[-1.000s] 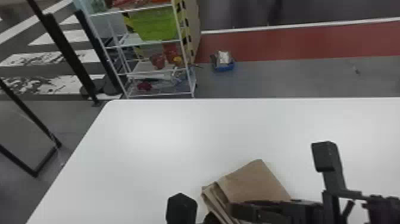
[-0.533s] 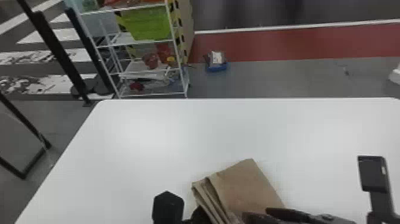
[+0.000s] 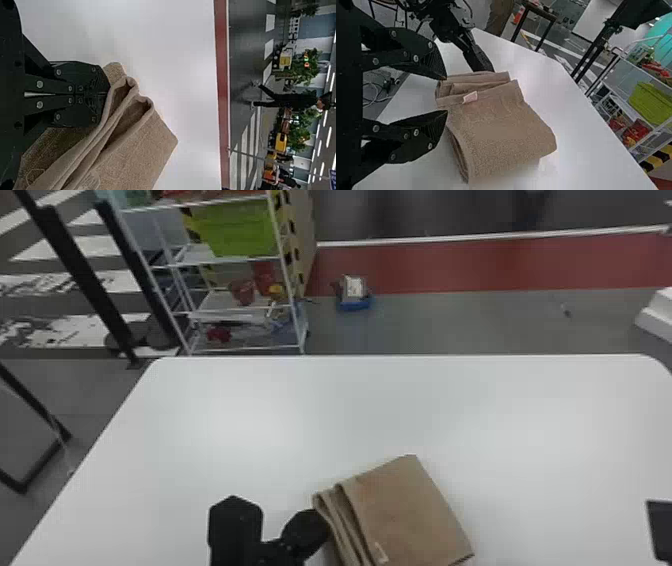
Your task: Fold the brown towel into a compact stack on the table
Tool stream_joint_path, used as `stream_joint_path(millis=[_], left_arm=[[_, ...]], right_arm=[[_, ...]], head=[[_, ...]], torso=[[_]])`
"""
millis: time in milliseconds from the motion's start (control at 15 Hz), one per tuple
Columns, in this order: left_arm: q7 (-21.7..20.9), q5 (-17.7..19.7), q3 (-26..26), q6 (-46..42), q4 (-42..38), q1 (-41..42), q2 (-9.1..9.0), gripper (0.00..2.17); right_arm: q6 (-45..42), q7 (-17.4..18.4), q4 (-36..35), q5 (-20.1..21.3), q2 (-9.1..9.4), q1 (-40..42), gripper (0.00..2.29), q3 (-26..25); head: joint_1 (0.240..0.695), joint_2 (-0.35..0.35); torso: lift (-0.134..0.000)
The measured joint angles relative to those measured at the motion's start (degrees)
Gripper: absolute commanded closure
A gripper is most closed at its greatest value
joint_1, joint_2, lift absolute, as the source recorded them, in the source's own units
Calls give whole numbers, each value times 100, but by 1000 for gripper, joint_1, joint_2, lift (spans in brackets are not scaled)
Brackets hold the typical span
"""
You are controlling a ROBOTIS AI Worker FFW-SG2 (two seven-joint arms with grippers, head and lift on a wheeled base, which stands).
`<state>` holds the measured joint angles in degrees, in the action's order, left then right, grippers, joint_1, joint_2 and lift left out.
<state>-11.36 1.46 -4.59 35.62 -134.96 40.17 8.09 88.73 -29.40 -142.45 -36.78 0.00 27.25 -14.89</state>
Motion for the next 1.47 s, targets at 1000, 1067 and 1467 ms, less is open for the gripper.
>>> stream_joint_path(millis=[1000,1067,1467], left_arm=[[-447,726,1161,-206,219,-311,-30,1865],[-456,744,1196,-192,215,-297,-34,1865],[-480,829,1358,-189,215,-269,-36,1865]], right_arm=[[0,593,539,1567,0,-253,2013,664],[0,632,589,1594,0,-339,2013,711],[0,945,1062,1767,0,-901,2013,887]], head=[[695,210],[695,217],[695,217]], torso=[[-124],[-124],[-124]])
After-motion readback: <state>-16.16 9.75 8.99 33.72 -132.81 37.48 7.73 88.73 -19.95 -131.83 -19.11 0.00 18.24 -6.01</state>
